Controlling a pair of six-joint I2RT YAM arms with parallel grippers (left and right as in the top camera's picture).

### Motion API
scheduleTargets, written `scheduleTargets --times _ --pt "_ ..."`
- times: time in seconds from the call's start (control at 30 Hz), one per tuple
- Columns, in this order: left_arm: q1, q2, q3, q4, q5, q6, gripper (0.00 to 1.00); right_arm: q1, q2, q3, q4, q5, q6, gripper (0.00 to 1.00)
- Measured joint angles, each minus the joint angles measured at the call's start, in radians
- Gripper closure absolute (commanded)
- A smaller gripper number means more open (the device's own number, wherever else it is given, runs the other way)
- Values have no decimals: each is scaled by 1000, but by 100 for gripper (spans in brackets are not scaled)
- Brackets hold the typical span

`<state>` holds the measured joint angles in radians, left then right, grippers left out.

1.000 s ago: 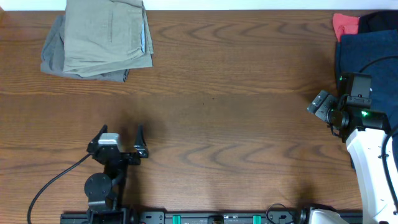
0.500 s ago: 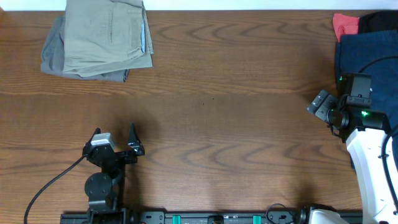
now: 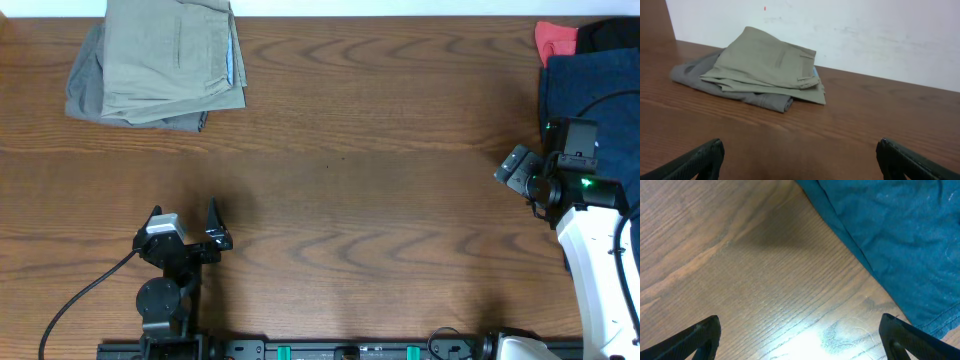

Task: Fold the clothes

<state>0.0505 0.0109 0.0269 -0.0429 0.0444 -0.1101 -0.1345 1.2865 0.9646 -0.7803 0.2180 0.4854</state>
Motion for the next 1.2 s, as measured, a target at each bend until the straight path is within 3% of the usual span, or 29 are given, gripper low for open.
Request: scheduleTargets --times 0.43,0.73,0.9,1.2 --pt "0 0 0 0 0 -3 2 0 -11 0 0 0 0 1" --pt "0 0 0 0 -1 -6 2 0 -316 -81 11 3 0 1" --pt "0 0 0 0 -4 -6 2 1 -518 -253 158 -14 0 1" --pt "0 0 0 0 -7 -6 2 76 -930 -737 636 -171 0 1"
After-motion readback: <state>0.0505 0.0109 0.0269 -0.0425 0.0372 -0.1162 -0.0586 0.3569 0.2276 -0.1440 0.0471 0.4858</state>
